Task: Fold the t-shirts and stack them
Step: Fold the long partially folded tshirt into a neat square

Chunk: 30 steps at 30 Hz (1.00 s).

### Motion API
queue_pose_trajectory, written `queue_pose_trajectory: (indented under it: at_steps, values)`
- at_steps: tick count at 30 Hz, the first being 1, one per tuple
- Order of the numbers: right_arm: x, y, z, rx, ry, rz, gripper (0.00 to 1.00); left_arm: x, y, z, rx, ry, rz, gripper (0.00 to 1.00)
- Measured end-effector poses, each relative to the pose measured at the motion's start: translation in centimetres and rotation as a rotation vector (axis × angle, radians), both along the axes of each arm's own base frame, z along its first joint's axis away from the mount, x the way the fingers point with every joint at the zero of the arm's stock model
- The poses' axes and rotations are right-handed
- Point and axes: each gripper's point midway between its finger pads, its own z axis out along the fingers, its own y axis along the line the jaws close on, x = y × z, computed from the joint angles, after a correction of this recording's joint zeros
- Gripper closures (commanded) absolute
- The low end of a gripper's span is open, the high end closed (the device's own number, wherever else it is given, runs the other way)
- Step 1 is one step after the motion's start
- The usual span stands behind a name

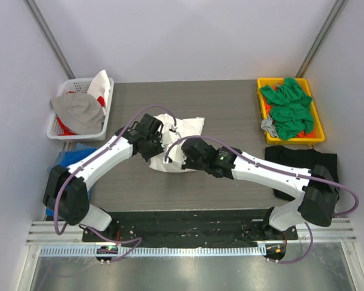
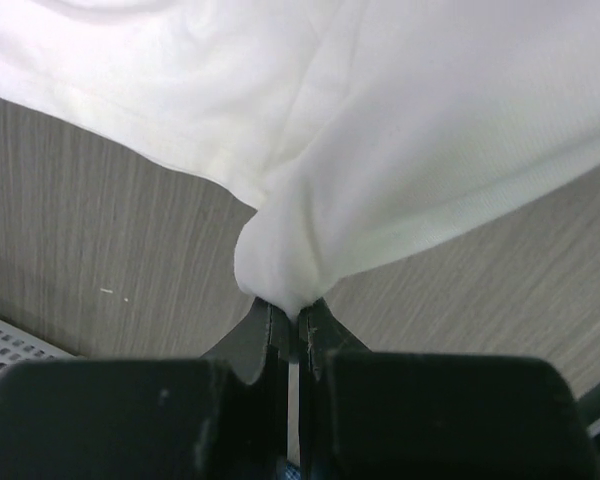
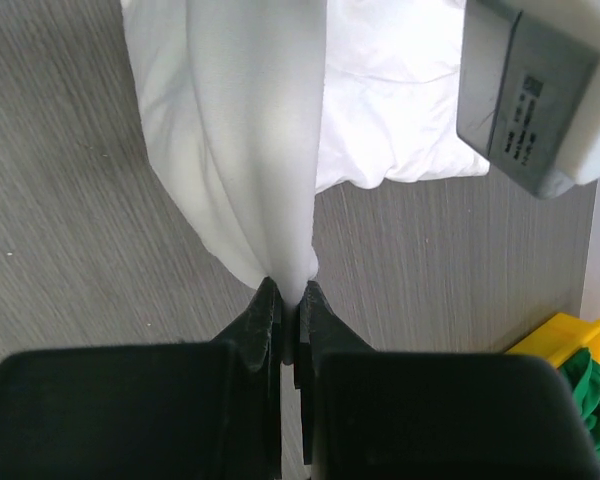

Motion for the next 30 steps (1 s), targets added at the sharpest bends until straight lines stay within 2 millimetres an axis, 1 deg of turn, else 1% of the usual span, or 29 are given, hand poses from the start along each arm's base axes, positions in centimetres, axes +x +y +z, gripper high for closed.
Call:
queue_pose_trajectory:
  at_steps: [6,9,19,21,26,30]
  values:
    - [2.0,0.0,-0.4,-0.007,0.001,-0.018,0.99,2.8,-0.3,-1.0,-0.002,0.01,0.015,1.0]
    - [2.9,0.0,-0.6,-0.013,0.001,-0.025,0.99,4.0,-0.3,-0.9,-0.015,0.011,0.023,1.0]
    - [5.8,-0.5,-0.1,-0.008,-0.009,-0.055,0.99,7.6,-0.8,0.7,-0.045,-0.034,0.031,1.0]
    - [6.2,-0.6,0.1,-0.006,-0.013,-0.058,0.99,8.1,-0.8,0.9,-0.05,-0.039,0.031,1.0]
    - [7.5,-0.8,1.1,0.007,-0.03,-0.072,0.99,9.5,-0.9,2.1,-0.065,-0.064,0.036,1.0]
    - [8.8,-1.1,1.8,0.017,-0.045,-0.088,0.99,11.0,-1.3,3.1,-0.077,-0.087,0.043,1.0]
